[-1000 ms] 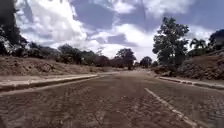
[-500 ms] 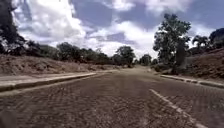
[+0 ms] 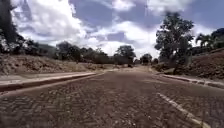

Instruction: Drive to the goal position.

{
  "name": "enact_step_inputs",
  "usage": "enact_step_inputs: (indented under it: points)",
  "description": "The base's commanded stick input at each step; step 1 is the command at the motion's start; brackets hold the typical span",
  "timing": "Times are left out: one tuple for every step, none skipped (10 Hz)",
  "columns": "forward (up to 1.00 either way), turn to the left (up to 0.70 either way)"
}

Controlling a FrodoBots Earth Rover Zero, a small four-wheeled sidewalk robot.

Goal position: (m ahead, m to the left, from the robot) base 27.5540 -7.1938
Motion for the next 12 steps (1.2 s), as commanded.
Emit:
enact_step_inputs:
  points:
    - [1.00, 0.00]
    - [1.00, 0.00]
    - [1.00, 0.00]
    - [1.00, 0.00]
    - [1.00, 0.00]
    - [1.00, 0.00]
    - [1.00, 0.00]
    - [1.00, 0.00]
    - [1.00, 0.00]
    - [1.00, 0.00]
    - [1.00, 0.00]
    - [1.00, 0.00]
